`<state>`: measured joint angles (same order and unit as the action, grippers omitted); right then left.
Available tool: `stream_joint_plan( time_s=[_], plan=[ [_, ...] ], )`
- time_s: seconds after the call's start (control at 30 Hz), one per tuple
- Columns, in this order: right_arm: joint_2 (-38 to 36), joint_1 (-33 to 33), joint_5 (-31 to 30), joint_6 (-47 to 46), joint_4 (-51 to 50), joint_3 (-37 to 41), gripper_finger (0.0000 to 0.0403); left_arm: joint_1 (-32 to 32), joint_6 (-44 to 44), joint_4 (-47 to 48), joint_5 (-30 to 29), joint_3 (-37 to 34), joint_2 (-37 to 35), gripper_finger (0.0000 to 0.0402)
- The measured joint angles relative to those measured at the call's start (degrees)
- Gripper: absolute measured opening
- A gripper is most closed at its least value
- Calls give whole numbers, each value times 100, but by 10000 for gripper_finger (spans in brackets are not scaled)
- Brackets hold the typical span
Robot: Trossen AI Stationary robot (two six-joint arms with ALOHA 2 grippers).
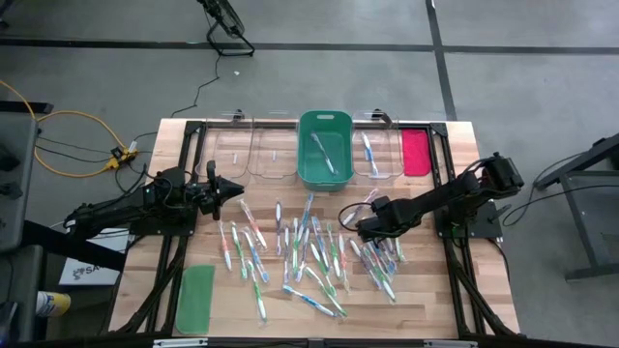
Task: Pick & Place Toothbrushes
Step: Put the purple toothbrush into the green bin
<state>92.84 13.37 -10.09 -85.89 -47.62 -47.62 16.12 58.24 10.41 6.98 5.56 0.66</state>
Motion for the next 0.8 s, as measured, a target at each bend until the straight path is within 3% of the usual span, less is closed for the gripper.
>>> stream_joint_plan(
  time_s=[0.4,0.57,0.8],
  plan=[
    [-384,22,139,11,236,-2,8,0,0,0,-2,1,0,55],
    [-973,57,-344,268,824,-2,7,0,0,0,-1,0,0,55],
    [-1798,-66,-1334,1442,2308,-2,6,0,0,0,0,0,-1,55]
  ],
)
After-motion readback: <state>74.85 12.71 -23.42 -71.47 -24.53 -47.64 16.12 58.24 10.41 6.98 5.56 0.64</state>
